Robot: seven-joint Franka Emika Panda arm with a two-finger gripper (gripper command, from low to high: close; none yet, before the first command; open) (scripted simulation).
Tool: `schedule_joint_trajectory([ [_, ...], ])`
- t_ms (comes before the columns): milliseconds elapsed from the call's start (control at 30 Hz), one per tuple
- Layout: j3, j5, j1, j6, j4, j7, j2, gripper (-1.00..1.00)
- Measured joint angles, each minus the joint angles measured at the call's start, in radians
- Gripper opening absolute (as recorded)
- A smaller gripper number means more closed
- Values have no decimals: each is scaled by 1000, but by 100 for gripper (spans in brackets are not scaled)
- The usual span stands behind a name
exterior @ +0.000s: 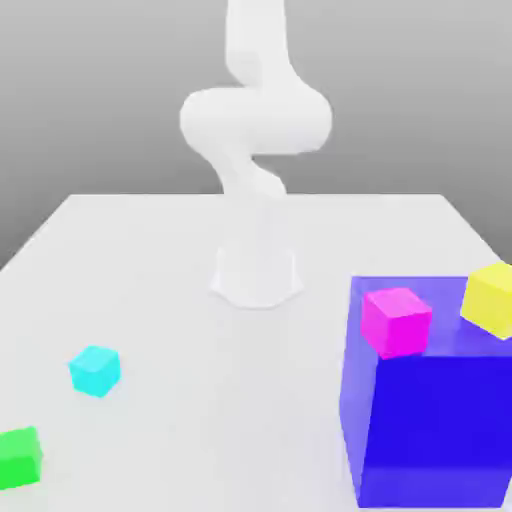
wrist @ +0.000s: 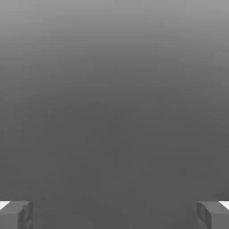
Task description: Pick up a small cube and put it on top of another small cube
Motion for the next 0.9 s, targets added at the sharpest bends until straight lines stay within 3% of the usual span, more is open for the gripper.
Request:
schedule_joint_trajectory([
  [633,-406,37,-216,474,-455,-321,709,0],
  [733,-381,119,-246,535,-462,-396,796,0],
  [900,-217,307,-364,630,-435,-538,926,0],
])
